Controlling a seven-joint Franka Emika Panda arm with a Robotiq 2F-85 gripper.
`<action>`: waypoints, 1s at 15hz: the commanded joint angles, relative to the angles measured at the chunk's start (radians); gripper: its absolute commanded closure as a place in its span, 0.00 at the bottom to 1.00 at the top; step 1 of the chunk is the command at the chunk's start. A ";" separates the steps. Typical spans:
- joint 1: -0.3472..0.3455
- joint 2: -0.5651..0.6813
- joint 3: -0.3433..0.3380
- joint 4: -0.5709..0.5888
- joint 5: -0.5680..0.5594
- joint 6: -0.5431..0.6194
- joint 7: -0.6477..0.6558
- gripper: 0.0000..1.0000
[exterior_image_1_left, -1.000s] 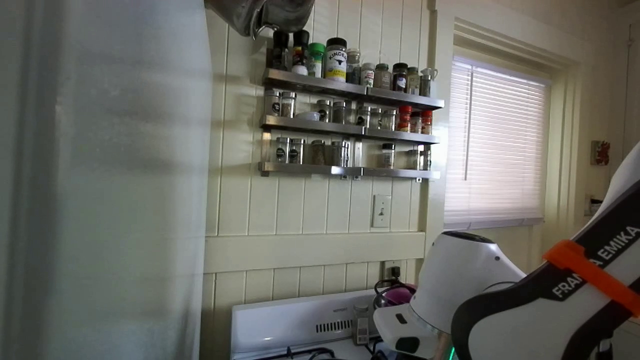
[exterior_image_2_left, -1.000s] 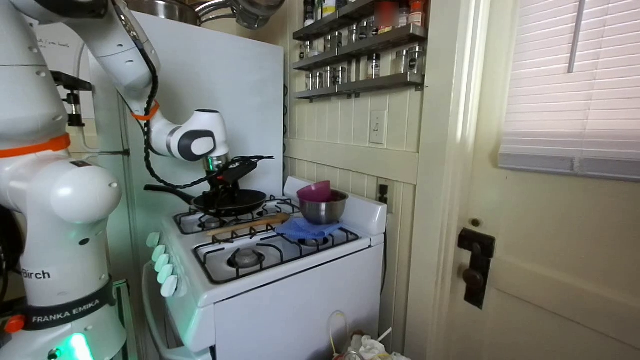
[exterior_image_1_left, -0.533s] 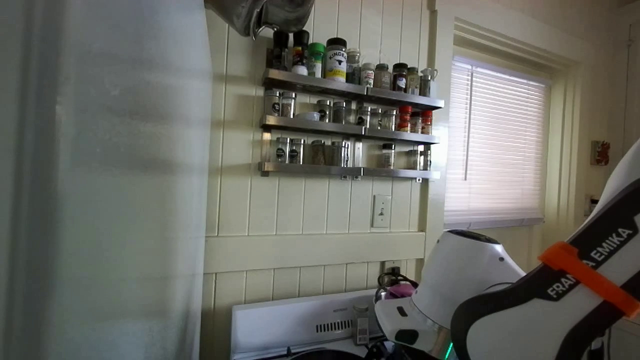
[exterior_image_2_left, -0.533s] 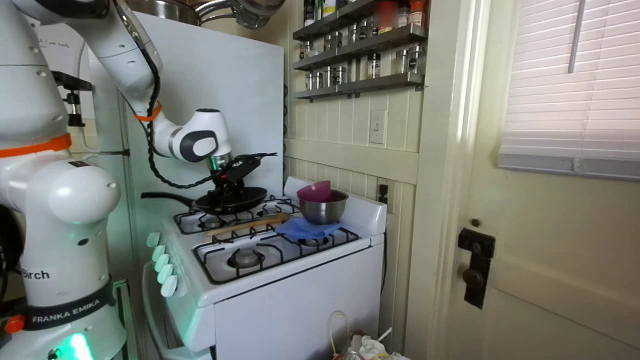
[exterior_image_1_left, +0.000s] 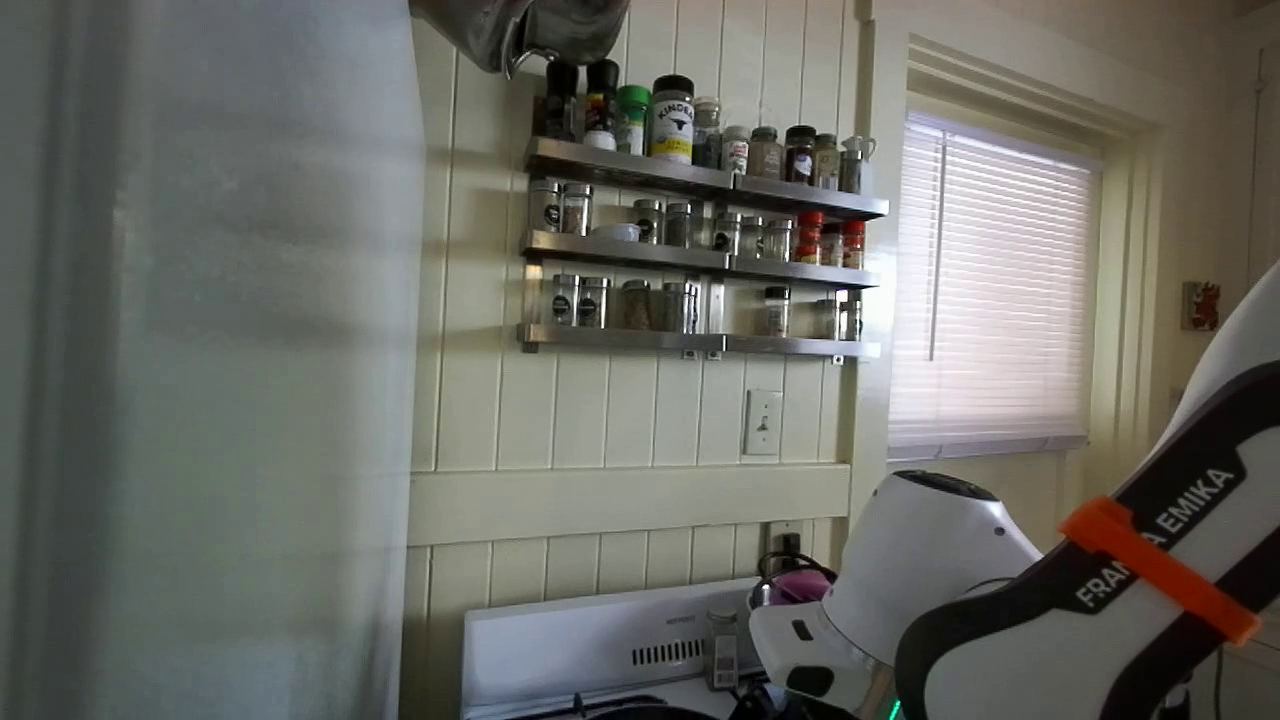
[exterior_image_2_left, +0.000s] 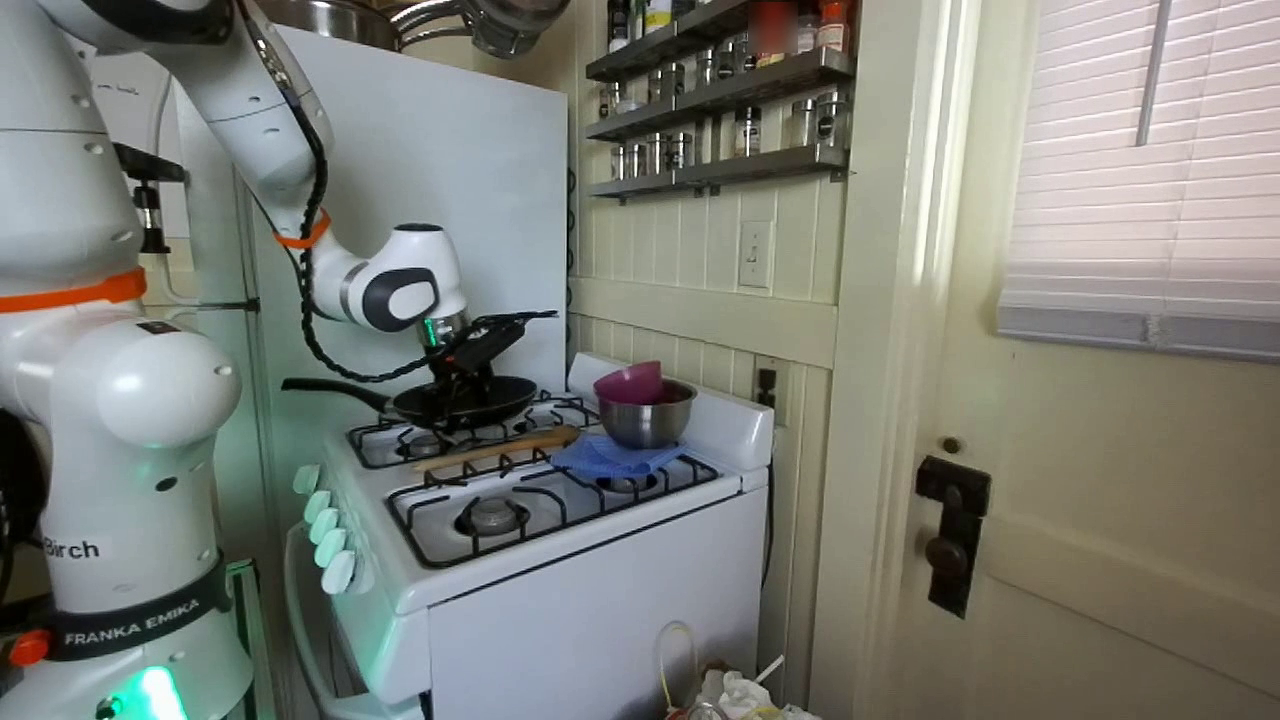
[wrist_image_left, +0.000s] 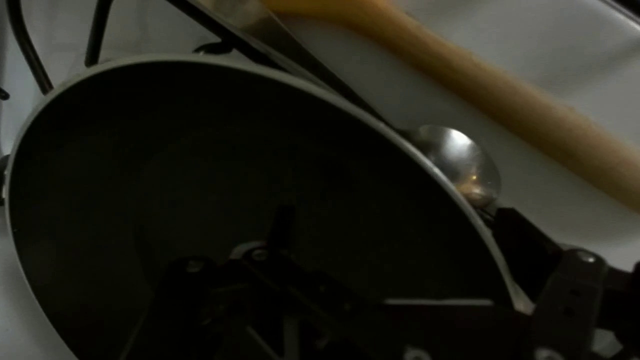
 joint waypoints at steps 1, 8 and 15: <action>0.031 0.012 -0.020 0.001 0.047 0.004 -0.042 0.09; 0.032 0.005 -0.031 -0.002 0.054 -0.010 -0.066 0.72; 0.005 -0.030 -0.021 0.005 0.025 -0.061 -0.003 0.95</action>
